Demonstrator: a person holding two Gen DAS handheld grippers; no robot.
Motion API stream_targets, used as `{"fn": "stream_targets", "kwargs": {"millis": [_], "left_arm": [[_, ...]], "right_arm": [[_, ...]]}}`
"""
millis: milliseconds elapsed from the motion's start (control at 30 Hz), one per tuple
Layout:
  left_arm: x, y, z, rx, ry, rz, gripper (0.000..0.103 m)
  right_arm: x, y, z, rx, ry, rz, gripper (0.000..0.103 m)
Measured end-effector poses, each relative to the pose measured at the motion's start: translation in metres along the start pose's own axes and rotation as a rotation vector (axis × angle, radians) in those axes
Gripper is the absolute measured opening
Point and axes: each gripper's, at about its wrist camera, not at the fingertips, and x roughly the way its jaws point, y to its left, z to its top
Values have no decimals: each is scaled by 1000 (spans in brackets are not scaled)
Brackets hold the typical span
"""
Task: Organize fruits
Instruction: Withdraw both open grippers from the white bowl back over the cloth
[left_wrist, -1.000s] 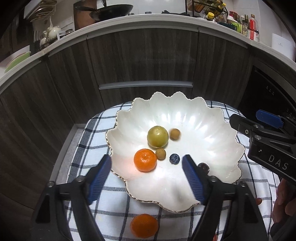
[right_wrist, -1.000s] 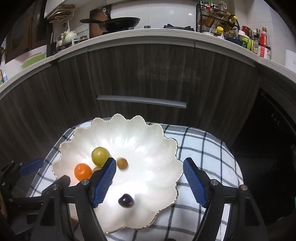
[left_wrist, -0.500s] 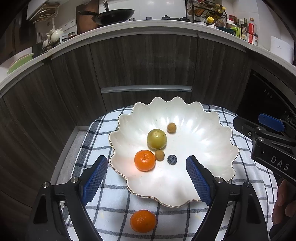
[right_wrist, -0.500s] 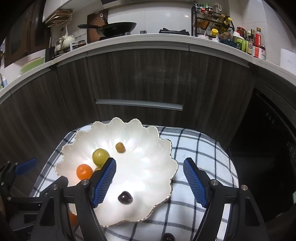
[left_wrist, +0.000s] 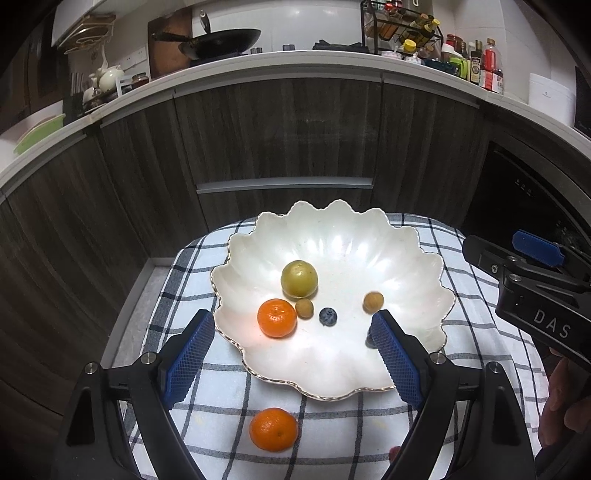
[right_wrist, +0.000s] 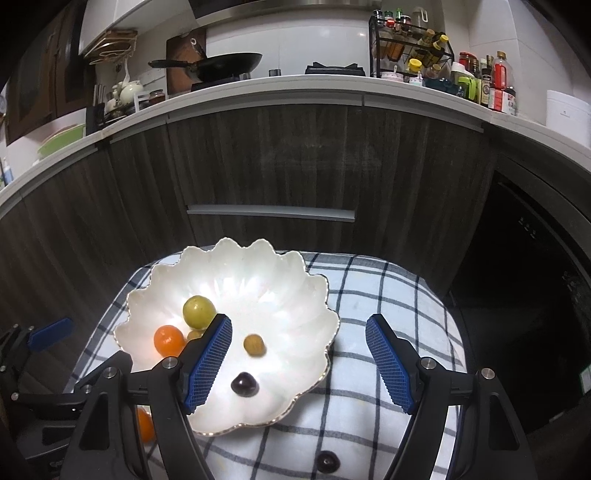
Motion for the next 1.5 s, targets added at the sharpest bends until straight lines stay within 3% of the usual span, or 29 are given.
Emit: {"fn": "stream_targets", "kwargs": {"millis": [1000, 1500], "left_arm": [[-42, -26, -40, 11, -17, -40, 87], [-60, -23, -71, 44, -69, 33, 87]], "right_arm": [[-42, -20, -44, 54, -2, -30, 76], [-46, -15, -76, 54, 18, -52, 76]]}}
